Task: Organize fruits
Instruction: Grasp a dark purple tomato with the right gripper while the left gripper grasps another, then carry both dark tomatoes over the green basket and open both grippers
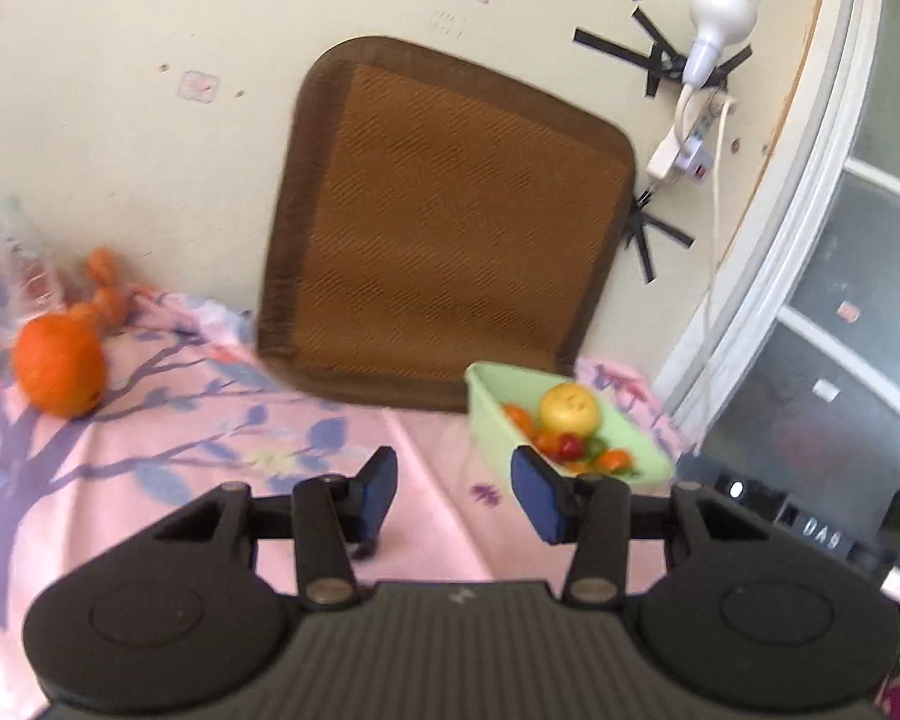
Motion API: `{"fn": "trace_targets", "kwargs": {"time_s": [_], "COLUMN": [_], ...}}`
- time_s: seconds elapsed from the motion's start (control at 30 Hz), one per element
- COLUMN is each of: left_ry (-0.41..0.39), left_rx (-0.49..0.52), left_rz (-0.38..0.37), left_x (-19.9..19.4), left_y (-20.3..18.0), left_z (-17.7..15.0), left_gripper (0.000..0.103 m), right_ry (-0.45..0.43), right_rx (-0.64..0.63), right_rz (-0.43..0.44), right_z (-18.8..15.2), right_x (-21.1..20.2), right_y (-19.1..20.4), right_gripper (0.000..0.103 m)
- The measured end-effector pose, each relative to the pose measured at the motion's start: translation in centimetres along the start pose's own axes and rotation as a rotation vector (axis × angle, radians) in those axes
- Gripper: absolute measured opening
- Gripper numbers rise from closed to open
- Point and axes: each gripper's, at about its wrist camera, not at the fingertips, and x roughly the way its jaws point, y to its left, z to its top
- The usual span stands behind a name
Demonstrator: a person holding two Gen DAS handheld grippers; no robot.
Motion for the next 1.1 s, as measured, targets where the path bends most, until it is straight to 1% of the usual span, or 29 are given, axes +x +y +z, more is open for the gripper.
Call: {"fn": "trace_targets", "kwargs": {"time_s": [0.07,0.1,0.13,0.2,0.23,0.27,0.3,0.33,0.43,0.57,0.6,0.63,0.67,0.7,0.73,0.8,0.87,0.93,1.0,1.03,1.1], "left_ry": [0.039,0.055,0.064,0.072,0.086,0.113,0.133,0.130,0.128,0.109,0.104,0.096,0.092,0.089,0.085,0.076,0.071,0.070,0.073,0.082,0.108], "left_rx": [0.040,0.069,0.098,0.129,0.135,0.128,0.109,0.102,0.104,0.091,0.086,0.073,0.059,0.043,0.028,0.023,0.038,0.066,0.111,0.141,0.177], "left_rz": [0.055,0.088,0.122,0.154,0.171,0.177,0.161,0.153,0.142,0.127,0.123,0.116,0.111,0.105,0.094,0.068,0.028,-0.034,-0.097,-0.126,-0.165], "left_x": [0.4,1.0,1.6,2.8,3.6,4.2,4.5,4.4,4.1,1.9,1.3,0.6,0.0,-0.6,-1.1,-2.0,-2.4,-2.5,-2.1,-1.7,-0.8], "left_y": [0.1,-0.1,-0.2,-0.2,-0.2,0.0,0.4,0.7,1.2,1.8,1.9,2.0,2.1,2.1,2.0,1.1,-0.3,-2.3,-4.6,-6.0,-8.1], "left_z": [-2.1,-2.9,-3.5,-4.1,-4.2,-4.3,-4.3,-4.2,-4.3,-5.2,-5.4,-5.6,-5.8,-6.0,-6.1,-6.5,-6.7,-6.9,-7.3,-7.8,-8.6], "left_gripper": [0.044,0.047,0.047,0.047,0.045,0.043,0.037,0.031,0.030,0.030,0.030,0.030,0.030,0.030,0.030,0.030,0.030,0.030,0.030,0.030,0.030], "right_ry": [0.070,0.107,0.142,0.197,0.224,0.243,0.257,0.275,0.332,0.416,0.439,0.454,0.444,0.438,0.426,0.378,0.319,0.267,0.224,0.206,0.184], "right_rx": [-0.043,-0.061,-0.068,-0.060,-0.062,-0.076,-0.093,-0.118,-0.172,-0.207,-0.215,-0.227,-0.249,-0.252,-0.222,-0.194,-0.190,-0.208,-0.260,-0.283,-0.289], "right_rz": [0.026,0.039,0.059,0.100,0.112,0.119,0.120,0.119,0.122,0.118,0.122,0.120,0.104,0.101,0.111,0.099,0.070,0.009,-0.071,-0.123,-0.204], "right_z": [-0.9,-1.2,-1.4,-1.6,-1.6,-1.7,-1.7,-1.8,-2.8,-4.1,-4.4,-4.8,-4.9,-4.8,-4.5,-4.1,-4.1,-4.8,-5.9,-6.4,-7.2], "right_x": [1.5,2.5,3.5,5.5,6.6,7.7,8.6,9.6,11.8,14.0,14.3,14.4,14.1,13.7,13.0,10.7,7.2,3.1,-1.1,-3.1,-6.3], "right_y": [2.0,2.9,3.7,4.8,5.3,6.0,6.5,7.1,8.2,8.5,8.5,8.7,9.0,9.0,8.9,8.3,7.6,6.7,5.9,5.5,4.4], "right_gripper": [0.042,0.042,0.042,0.042,0.042,0.042,0.042,0.042,0.042,0.042,0.040,0.029,0.026,0.026,0.026,0.026,0.026,0.026,0.026,0.026,0.026]}}
